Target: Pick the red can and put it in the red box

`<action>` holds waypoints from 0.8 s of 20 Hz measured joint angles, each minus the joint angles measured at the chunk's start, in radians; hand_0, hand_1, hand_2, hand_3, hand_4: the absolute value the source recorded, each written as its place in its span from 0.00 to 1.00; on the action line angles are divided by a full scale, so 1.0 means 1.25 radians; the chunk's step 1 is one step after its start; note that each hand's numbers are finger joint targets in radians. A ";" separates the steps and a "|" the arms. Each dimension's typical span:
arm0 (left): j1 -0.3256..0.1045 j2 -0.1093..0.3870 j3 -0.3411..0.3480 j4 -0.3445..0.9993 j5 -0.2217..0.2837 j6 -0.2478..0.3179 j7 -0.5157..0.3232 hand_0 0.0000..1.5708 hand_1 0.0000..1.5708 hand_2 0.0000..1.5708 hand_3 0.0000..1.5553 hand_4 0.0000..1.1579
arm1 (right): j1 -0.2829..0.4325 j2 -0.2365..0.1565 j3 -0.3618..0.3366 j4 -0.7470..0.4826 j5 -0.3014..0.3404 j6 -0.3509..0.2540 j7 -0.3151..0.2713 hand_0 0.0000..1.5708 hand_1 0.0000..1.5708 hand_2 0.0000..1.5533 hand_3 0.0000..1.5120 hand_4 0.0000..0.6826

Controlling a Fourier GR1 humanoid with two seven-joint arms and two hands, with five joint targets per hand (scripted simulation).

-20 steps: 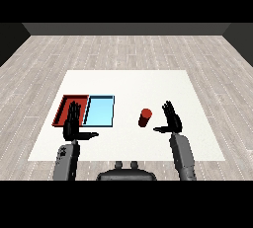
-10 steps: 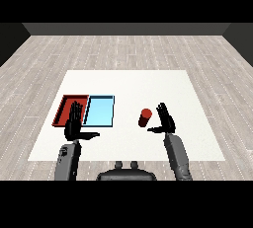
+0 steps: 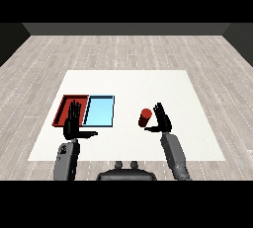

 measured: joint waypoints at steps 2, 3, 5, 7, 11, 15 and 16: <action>0.003 -0.007 -0.006 -0.005 0.002 0.000 -0.003 0.00 0.00 0.00 0.00 0.00 | -0.008 0.004 0.012 0.017 -0.005 -0.011 -0.008 0.00 0.00 0.00 0.00 0.00; 0.008 -0.010 -0.011 -0.005 0.000 -0.002 -0.009 0.00 0.00 0.00 0.00 0.00 | -0.010 0.005 0.015 0.017 -0.004 -0.013 -0.007 0.00 0.00 0.00 0.00 0.00; 0.001 -0.009 -0.009 -0.005 0.001 -0.002 -0.006 0.00 0.00 0.00 0.00 0.00 | -0.007 0.007 0.024 0.004 -0.009 -0.016 0.007 0.00 0.00 0.00 0.00 0.00; -0.009 -0.014 -0.012 0.001 -0.005 0.007 -0.006 0.00 0.00 0.00 0.00 0.00 | -0.020 0.004 0.027 0.031 -0.009 -0.025 -0.005 0.00 0.00 0.00 0.00 0.00; 0.009 -0.016 -0.014 -0.021 -0.001 0.007 -0.004 0.00 0.00 0.00 0.00 0.00 | -0.025 0.004 0.038 0.037 -0.016 -0.044 0.004 0.00 0.00 0.00 0.00 0.00; 0.036 -0.009 -0.015 -0.050 0.003 -0.003 0.003 0.00 0.00 0.00 0.00 0.00 | -0.047 0.003 0.052 0.070 -0.026 -0.070 -0.008 0.00 0.00 0.00 0.00 0.00; 0.027 -0.009 -0.015 -0.058 0.005 0.002 0.020 0.00 0.00 0.00 0.00 0.00 | -0.055 0.005 0.056 0.077 -0.027 -0.077 -0.009 0.00 0.00 0.00 0.00 0.00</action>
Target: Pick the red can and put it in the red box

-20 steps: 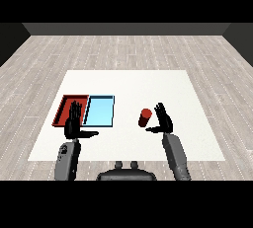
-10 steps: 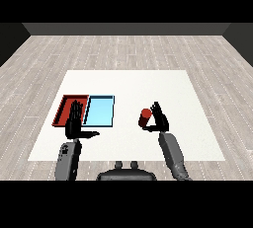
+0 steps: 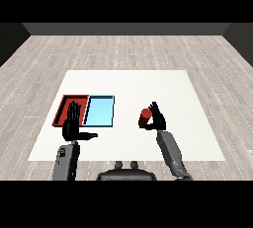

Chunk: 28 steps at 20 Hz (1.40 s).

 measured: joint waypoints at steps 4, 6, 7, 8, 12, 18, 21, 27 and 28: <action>-0.007 -0.002 -0.002 0.025 -0.005 0.006 -0.023 0.00 0.00 0.00 0.00 0.00 | -0.031 -0.007 -0.016 0.048 0.001 0.006 -0.008 0.00 0.00 0.00 0.00 0.00; -0.032 -0.001 0.001 0.050 -0.006 0.008 -0.022 0.00 0.00 0.00 0.00 0.00 | -0.041 -0.002 -0.004 0.065 0.002 -0.003 -0.017 0.00 0.00 0.00 0.00 0.00; -0.024 -0.001 0.002 0.051 -0.007 0.008 -0.029 0.00 0.00 0.00 0.00 0.00 | -0.037 -0.001 0.000 0.057 0.003 -0.006 -0.014 0.00 0.00 0.00 0.00 0.00; -0.031 -0.001 0.004 0.052 -0.009 0.013 -0.024 0.00 0.00 0.00 0.00 0.00 | -0.052 0.000 -0.002 0.073 0.007 -0.008 -0.018 0.00 0.00 0.00 0.00 0.00; -0.007 -0.008 -0.008 0.046 -0.013 0.005 -0.040 0.00 0.00 0.00 0.00 0.00 | -0.054 0.001 0.016 0.072 -0.013 -0.020 -0.016 0.00 0.00 0.00 0.00 0.00; 0.002 -0.011 -0.009 0.031 -0.010 0.006 -0.040 0.00 0.00 0.00 0.00 0.00 | -0.065 0.004 0.033 0.068 -0.026 -0.038 0.004 0.00 0.00 0.00 0.00 0.00; 0.009 -0.001 0.000 0.017 0.004 -0.004 -0.025 0.00 0.00 0.00 0.00 0.00 | -0.077 0.004 0.032 0.081 -0.019 -0.038 0.000 0.00 0.00 0.00 0.00 0.00; -0.003 -0.010 -0.010 0.020 0.000 0.006 -0.017 0.00 0.00 0.00 0.00 0.00 | -0.117 0.005 0.052 0.153 -0.029 -0.054 -0.023 0.00 0.00 0.00 0.00 0.00; 0.000 -0.014 -0.014 0.024 -0.004 0.007 -0.025 0.00 0.00 0.00 0.00 0.00 | -0.123 0.005 0.050 0.158 -0.027 -0.060 -0.019 0.00 0.00 0.00 0.00 0.00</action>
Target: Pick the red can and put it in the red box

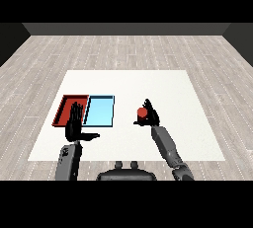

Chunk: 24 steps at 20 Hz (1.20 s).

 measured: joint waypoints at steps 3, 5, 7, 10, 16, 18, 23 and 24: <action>-0.010 0.007 0.012 0.012 0.007 -0.006 -0.006 0.00 0.00 0.00 0.00 0.00 | -0.017 0.000 0.019 0.027 -0.015 -0.019 -0.009 0.00 0.00 0.00 0.00 0.00; 0.000 0.002 0.004 0.000 0.003 -0.003 -0.006 0.00 0.00 0.00 0.00 0.00 | -0.030 0.000 0.024 0.040 -0.023 -0.031 -0.002 0.00 0.00 0.00 0.00 0.00; 0.006 0.006 0.006 -0.019 0.008 -0.004 0.005 0.00 0.00 0.00 0.00 0.00 | -0.016 -0.001 0.028 0.027 -0.010 -0.050 0.007 0.97 0.97 0.97 0.97 0.72; -0.017 0.011 0.018 0.015 0.009 -0.006 -0.005 0.00 0.00 0.00 0.00 0.00 | -0.049 -0.009 0.004 0.089 0.009 -0.063 -0.018 0.97 0.97 0.95 0.95 0.84; -0.020 0.012 0.021 0.023 0.010 -0.007 -0.009 0.00 0.00 0.00 0.00 0.00 | -0.077 -0.004 0.031 0.115 0.043 -0.149 0.001 0.98 0.98 0.95 0.94 0.84; -0.010 0.015 0.025 0.017 0.016 -0.014 -0.014 0.00 0.00 0.00 0.00 0.00 | -0.090 -0.002 0.049 0.128 0.039 -0.172 0.007 0.97 0.97 0.95 0.94 0.81; -0.007 0.013 0.022 0.016 0.015 -0.015 -0.009 0.00 0.00 0.00 0.00 0.00 | -0.082 0.000 0.064 0.112 0.063 -0.194 0.028 0.97 0.97 0.95 0.93 0.80; -0.009 0.010 0.017 0.006 0.011 -0.007 0.002 0.00 0.00 0.00 0.00 0.00 | -0.095 0.000 0.065 0.132 0.058 -0.196 0.022 0.99 0.99 0.95 0.93 0.81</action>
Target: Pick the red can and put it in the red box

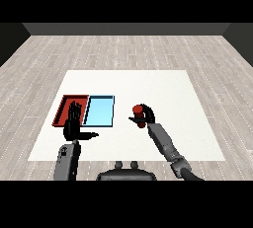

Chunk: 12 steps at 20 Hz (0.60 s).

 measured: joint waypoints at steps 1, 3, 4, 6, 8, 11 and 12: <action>-0.006 -0.002 0.000 0.010 -0.003 0.002 -0.006 0.00 0.00 0.00 0.00 0.00 | -0.009 0.000 -0.008 0.019 0.004 0.004 -0.012 0.99 0.99 0.95 0.93 0.82; -0.018 0.004 0.006 0.006 0.006 0.001 0.010 0.00 0.00 0.00 0.00 0.00 | -0.011 0.000 -0.002 -0.002 0.004 -0.009 0.002 0.99 0.99 0.95 0.93 0.82; -0.022 0.008 0.010 0.007 0.008 0.000 0.012 0.00 0.00 0.00 0.00 0.00 | -0.007 0.000 -0.004 0.002 0.006 -0.006 -0.007 0.97 0.97 0.95 0.93 0.85; -0.034 0.012 0.019 0.025 0.014 -0.006 0.006 0.00 0.00 0.00 0.00 0.00 | -0.001 0.000 -0.003 -0.015 0.012 -0.012 -0.011 0.97 0.97 0.95 0.92 0.85; -0.026 0.013 0.017 0.014 0.015 -0.009 0.010 0.00 0.00 0.00 0.00 0.00 | 0.007 0.000 0.006 -0.053 0.012 -0.023 -0.009 0.98 0.98 0.95 0.91 0.86; -0.005 0.008 0.012 0.015 0.013 -0.016 -0.008 0.00 0.00 0.00 0.00 0.00 | 0.024 -0.012 0.001 -0.124 0.019 -0.025 0.012 0.98 0.98 0.94 0.91 0.85; -0.006 0.005 0.007 0.012 0.010 -0.013 -0.004 0.00 0.00 0.00 0.00 0.00 | 0.034 -0.017 0.003 -0.160 0.020 -0.026 0.021 0.98 0.98 0.94 0.91 0.85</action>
